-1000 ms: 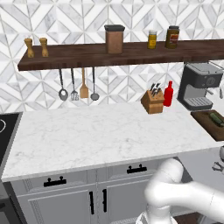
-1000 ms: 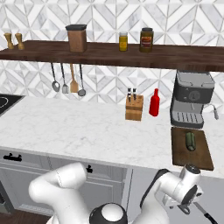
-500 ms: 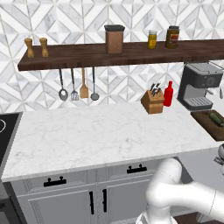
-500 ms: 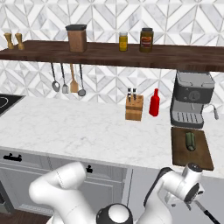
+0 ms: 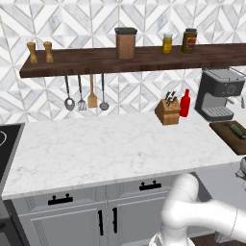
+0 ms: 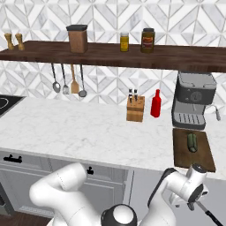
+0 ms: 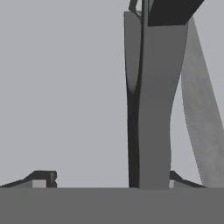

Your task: Place the appropriate cutting tool for cutting the cucumber skin on the cutting board.

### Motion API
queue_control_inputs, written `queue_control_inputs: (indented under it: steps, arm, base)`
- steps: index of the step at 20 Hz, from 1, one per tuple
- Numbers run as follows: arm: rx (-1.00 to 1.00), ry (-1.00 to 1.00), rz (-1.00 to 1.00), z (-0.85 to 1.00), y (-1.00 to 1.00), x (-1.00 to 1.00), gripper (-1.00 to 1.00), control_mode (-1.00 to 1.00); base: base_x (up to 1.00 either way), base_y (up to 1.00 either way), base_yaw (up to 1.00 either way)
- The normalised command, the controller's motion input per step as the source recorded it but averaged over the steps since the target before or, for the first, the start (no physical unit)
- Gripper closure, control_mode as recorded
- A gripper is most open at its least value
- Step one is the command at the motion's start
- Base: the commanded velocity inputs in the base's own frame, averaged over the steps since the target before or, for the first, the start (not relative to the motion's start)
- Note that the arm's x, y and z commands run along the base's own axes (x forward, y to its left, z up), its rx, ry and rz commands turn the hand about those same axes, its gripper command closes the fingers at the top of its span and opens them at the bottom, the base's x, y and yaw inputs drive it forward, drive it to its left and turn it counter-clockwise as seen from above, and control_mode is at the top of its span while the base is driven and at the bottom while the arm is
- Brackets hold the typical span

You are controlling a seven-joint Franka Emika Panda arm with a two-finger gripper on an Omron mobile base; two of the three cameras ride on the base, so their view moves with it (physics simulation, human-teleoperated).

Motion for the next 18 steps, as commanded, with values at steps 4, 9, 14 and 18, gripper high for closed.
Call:
queue_control_inputs:
  steps: [4,9,14,18]
  arm:
    - [0.0,0.0,0.0,-0.38,0.0,0.0,1.0,-1.0]
    - [0.0,0.0,-0.01,-0.52,-0.1,-0.25,1.0,-1.0]
    - [0.01,-0.07,0.0,-0.11,-0.06,-0.44,1.0,-1.0]
    - [0.01,-0.08,0.0,0.31,0.0,-0.5,1.0,-1.0]
  base:
    - [0.0,0.0,0.0]
    - [0.0,0.0,0.0]
    - [0.0,0.0,0.0]
    - [0.0,0.0,0.0]
